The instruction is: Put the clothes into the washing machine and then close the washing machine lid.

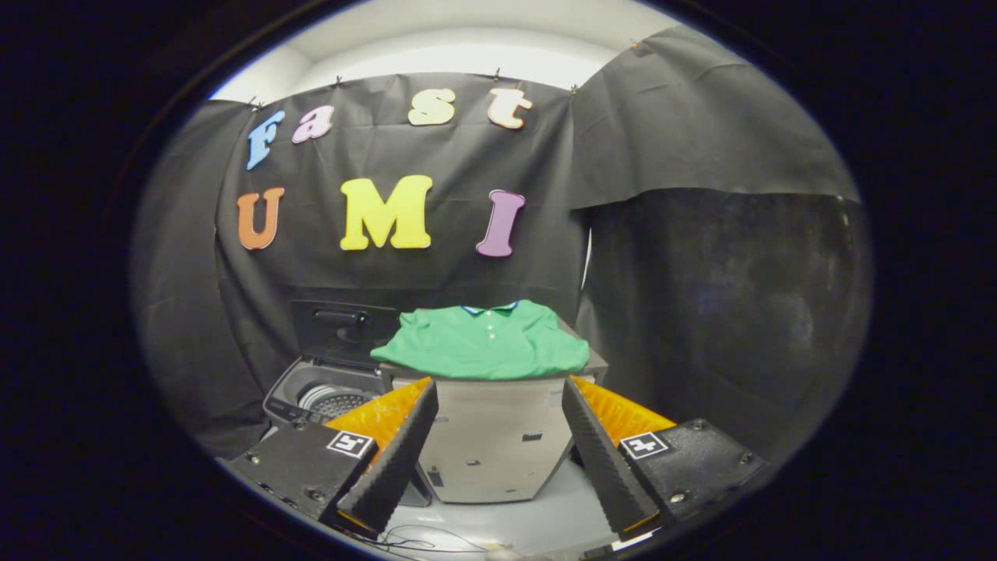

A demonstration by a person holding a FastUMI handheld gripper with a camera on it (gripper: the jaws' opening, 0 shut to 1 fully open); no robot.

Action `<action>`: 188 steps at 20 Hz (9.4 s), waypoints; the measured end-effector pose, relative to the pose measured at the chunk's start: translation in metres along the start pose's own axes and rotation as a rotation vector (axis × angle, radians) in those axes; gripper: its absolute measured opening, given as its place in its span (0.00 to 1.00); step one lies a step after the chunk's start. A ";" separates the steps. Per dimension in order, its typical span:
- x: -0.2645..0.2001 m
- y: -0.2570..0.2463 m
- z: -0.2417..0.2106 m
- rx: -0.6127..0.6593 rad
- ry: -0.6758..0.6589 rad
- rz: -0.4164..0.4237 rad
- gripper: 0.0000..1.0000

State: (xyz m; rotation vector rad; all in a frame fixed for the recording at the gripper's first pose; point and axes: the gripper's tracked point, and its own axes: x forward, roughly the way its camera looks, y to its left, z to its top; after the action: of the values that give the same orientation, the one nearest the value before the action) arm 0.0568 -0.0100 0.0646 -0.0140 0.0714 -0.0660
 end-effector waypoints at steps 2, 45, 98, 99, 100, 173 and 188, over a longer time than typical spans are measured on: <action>0.023 0.001 0.021 0.004 -0.001 0.011 1.00; 0.356 0.042 -0.024 0.016 0.771 0.030 0.25; 0.334 0.483 -0.092 0.136 0.573 0.509 0.05; 0.341 0.484 -0.107 0.128 0.588 0.493 0.05; 0.348 0.484 -0.122 0.123 0.604 0.482 0.05; 0.457 0.502 0.031 -0.040 0.368 0.186 0.80; 0.478 0.504 0.007 -0.004 0.408 0.151 0.80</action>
State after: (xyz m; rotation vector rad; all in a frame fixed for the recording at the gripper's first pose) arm 0.5660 0.4608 0.0295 0.0015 0.4796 0.0833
